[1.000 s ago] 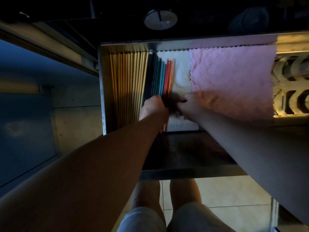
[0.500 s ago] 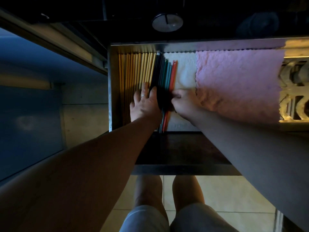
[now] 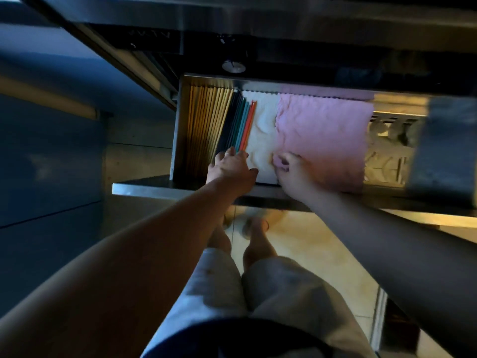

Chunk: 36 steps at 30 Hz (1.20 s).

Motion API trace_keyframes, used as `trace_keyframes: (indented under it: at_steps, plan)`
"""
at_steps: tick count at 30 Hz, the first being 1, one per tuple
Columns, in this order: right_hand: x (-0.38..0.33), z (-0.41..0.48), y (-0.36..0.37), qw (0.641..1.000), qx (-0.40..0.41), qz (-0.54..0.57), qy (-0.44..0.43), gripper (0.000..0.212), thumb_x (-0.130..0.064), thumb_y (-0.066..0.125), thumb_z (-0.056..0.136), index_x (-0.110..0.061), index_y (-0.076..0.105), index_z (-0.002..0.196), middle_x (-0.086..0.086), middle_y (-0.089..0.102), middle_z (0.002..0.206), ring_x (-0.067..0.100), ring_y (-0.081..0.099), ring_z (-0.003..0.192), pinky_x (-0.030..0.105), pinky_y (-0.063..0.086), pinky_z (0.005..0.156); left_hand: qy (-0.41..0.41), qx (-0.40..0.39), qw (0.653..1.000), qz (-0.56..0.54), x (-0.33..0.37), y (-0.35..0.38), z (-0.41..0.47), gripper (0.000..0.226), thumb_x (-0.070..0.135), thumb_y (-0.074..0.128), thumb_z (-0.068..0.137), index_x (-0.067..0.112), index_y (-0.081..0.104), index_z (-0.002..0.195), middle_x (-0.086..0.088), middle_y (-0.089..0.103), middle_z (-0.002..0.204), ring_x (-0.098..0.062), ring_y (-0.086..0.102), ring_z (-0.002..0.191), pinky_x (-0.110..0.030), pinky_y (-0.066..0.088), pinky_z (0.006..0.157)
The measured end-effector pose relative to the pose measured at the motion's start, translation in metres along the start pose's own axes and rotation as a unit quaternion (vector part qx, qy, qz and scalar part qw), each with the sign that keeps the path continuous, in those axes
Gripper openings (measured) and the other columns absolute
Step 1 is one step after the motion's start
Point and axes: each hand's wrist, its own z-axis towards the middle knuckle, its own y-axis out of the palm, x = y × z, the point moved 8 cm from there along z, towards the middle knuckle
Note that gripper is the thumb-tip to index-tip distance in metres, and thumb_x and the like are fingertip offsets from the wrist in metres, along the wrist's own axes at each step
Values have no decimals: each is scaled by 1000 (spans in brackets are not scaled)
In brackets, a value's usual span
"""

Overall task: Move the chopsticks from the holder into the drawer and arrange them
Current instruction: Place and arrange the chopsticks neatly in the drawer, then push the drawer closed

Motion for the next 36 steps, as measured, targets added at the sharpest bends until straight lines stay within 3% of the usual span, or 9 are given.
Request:
trace_keyframes:
  at_steps: [3, 7, 12, 16, 20, 25, 28, 32, 36]
  plan:
    - [9, -42, -19, 994, -28, -103, -16, 40, -37, 48, 94, -23, 50, 131, 11, 55, 134, 32, 52, 122, 33, 43, 94, 28, 32, 999, -9, 22, -4, -49, 51, 47, 47, 94, 27, 45, 141, -4, 42, 149, -30, 34, 138, -47, 31, 108]
    - [25, -97, -37, 972, -19, -228, -45, 40, -55, 35, 93, -32, 47, 124, 5, 54, 135, 32, 48, 126, 43, 39, 98, 51, 42, 998, 18, 38, 5, -103, 47, 44, 39, 97, 24, 48, 140, -5, 39, 153, -28, 28, 143, -48, 18, 118]
    - [57, -153, -51, 952, -15, -303, -48, 68, -62, 30, 92, -35, 8, 151, -3, 6, 162, 25, 6, 149, 51, 15, 117, 70, 10, 997, 22, 45, 19, -149, 69, 44, 53, 93, 29, 23, 154, 1, 10, 165, -26, 2, 151, -48, 12, 121]
    - [80, -182, -51, 960, -60, -272, -24, 66, -59, 32, 94, -37, 7, 150, -5, -14, 162, 27, -5, 150, 55, 12, 116, 58, 29, 998, -17, 40, 21, -168, 52, 41, 52, 91, 27, 46, 141, -4, 32, 156, -29, 31, 140, -47, 32, 111]
    - [99, -199, -48, 976, -78, -201, 17, 63, -59, 33, 95, -37, 14, 151, -3, -6, 163, 26, 5, 150, 51, 16, 118, -31, -11, 976, -217, 24, 30, -169, 52, 34, 54, 96, 14, 44, 143, -9, 47, 146, -29, 45, 133, -35, 36, 107]
    - [103, -196, -62, 977, -26, 156, 142, 60, -51, 41, 97, -25, 27, 150, 5, 27, 159, 26, 30, 143, 39, 23, 117, -135, -77, 855, -494, 18, 39, -166, 57, 45, 47, 100, 8, 45, 144, -14, 48, 146, -34, 48, 133, -44, 43, 105]
    - [105, -196, -60, 878, -32, 406, 252, 66, -61, 38, 93, -28, 27, 150, 4, 37, 153, 30, 39, 137, 53, 29, 112, -175, -159, 703, -671, 30, 52, -168, 73, 62, 43, 94, 11, 40, 147, -13, 44, 150, -33, 43, 137, -48, 39, 108]
    - [96, -185, -51, 710, -114, 628, 297, 89, -82, 36, 78, -31, 24, 151, 8, 28, 158, 36, 33, 140, 62, 27, 107, -212, -212, 543, -784, 44, 53, -162, 89, 76, 47, 82, 15, 39, 146, -16, 44, 150, -36, 40, 138, -51, 35, 107]
    - [79, -171, -54, 599, -121, 742, 276, 113, -90, 41, 65, -25, 12, 153, 12, 22, 159, 39, 27, 142, 64, 29, 104, -192, -223, 453, -842, 51, 46, -157, 102, 85, 52, 69, 12, 47, 141, -21, 53, 140, -37, 47, 129, -55, 46, 84]
